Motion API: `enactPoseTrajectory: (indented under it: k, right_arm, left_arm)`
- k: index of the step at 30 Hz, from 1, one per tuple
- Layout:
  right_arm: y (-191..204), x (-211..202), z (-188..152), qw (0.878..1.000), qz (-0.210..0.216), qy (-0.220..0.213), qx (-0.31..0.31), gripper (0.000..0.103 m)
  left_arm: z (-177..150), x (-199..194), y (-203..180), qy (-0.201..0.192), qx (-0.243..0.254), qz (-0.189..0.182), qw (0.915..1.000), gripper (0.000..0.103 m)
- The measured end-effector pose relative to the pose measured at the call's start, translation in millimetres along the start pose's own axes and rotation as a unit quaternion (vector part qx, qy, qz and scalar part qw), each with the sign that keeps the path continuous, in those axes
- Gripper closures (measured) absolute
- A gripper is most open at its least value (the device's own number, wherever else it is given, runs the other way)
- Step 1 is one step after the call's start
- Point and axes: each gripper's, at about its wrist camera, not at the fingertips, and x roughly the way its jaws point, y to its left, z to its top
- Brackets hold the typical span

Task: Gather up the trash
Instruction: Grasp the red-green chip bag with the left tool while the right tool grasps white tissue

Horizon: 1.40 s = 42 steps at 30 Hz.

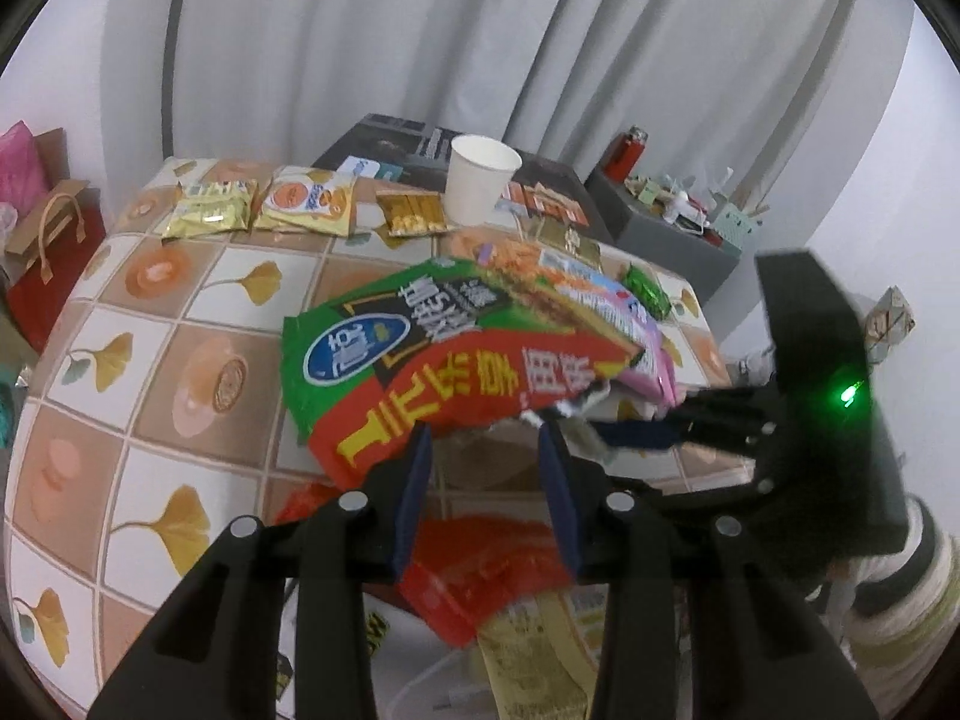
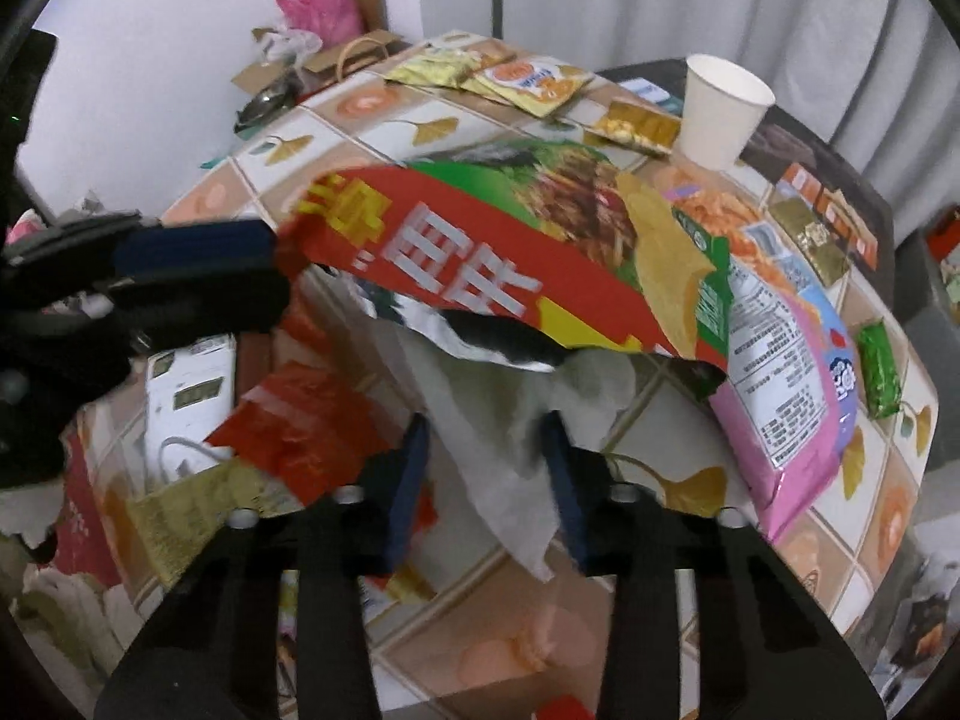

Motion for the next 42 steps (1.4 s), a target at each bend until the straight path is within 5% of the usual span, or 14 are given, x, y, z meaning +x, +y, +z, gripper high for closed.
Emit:
enactPoseTrajectory:
  k: [2, 5, 14, 20, 42]
  right_arm:
    - [-4.5, 1.4, -0.4, 1.0, 0.008, 0.001, 0.016, 0.092]
    - [-12.7, -2.4, -1.7, 0.999, 0.014, -0.005, 0.044, 0.096]
    - [-35.3, -34.8, -3.1, 0.992, 0.029, -0.05, 0.111, 0.097]
    - [-41.1, -45.3, 1.3, 0.989, 0.035, -0.068, 0.125, 0.097]
    - [-72.7, -64.5, -15.8, 0.973, 0.043, -0.103, 0.201, 0.097]
  left_arm:
    - [4.7, 1.1, 2.3, -0.003, -0.006, -0.001, 1.0, 0.067]
    - [10.6, 3.4, 5.1, -0.002, -0.016, -0.007, 0.9998, 0.067]
    - [15.0, 10.7, 8.3, 0.01, -0.04, -0.021, 0.9989, 0.067]
    - [13.5, 10.7, 1.0, 0.022, -0.044, -0.067, 0.9966, 0.067]
    - [19.8, 26.9, -16.1, 0.045, -0.007, -0.065, 0.9969, 0.067]
